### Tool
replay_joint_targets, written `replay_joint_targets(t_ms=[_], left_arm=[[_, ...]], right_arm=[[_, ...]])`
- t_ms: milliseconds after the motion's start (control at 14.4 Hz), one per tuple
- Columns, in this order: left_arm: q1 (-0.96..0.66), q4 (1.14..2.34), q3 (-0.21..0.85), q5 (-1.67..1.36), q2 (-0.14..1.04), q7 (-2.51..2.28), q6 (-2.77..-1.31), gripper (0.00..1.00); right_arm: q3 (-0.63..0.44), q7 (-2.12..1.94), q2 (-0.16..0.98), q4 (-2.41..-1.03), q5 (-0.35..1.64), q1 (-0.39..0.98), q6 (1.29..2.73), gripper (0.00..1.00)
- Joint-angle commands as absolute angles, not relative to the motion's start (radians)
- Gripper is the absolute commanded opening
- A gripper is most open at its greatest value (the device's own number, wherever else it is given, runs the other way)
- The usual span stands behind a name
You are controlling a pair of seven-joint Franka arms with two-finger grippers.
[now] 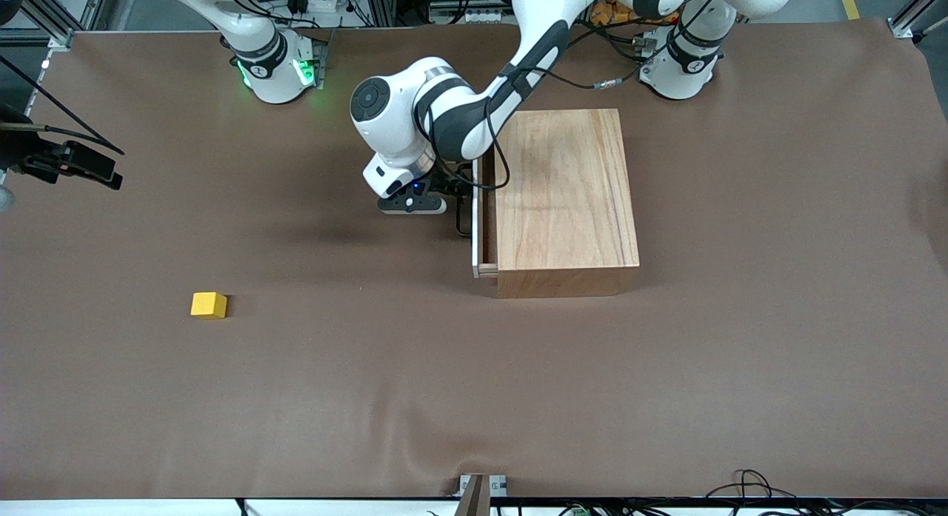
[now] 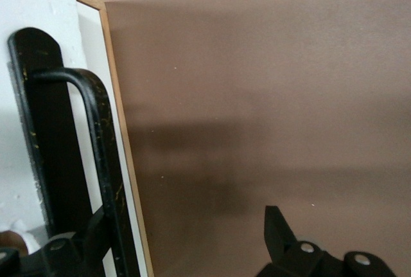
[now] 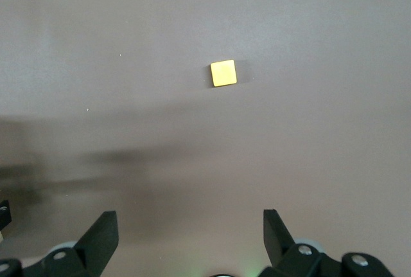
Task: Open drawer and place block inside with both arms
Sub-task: 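Pull the drawer open with the left gripper while the right gripper reaches out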
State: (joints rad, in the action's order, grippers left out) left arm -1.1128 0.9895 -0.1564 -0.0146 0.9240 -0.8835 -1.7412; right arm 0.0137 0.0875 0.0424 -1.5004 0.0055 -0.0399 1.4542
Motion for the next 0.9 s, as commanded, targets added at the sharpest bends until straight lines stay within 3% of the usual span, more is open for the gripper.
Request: replay_joint_targets(t_ms=[0,834], left_arm=[[-1.129,0.950,-0.141,-0.009,0.953,-0.885,-1.782,1.00],[-1.149,0.946,-0.133,-0.015,0.951,-0.885,-1.881,1.00]], right_arm=[[0.023,0.091,0.074,-1.477,0.003,-0.046,1.456,1.00],[0.021,0.089,0.218,-1.477,-0.006,-0.005,1.606,1.00]])
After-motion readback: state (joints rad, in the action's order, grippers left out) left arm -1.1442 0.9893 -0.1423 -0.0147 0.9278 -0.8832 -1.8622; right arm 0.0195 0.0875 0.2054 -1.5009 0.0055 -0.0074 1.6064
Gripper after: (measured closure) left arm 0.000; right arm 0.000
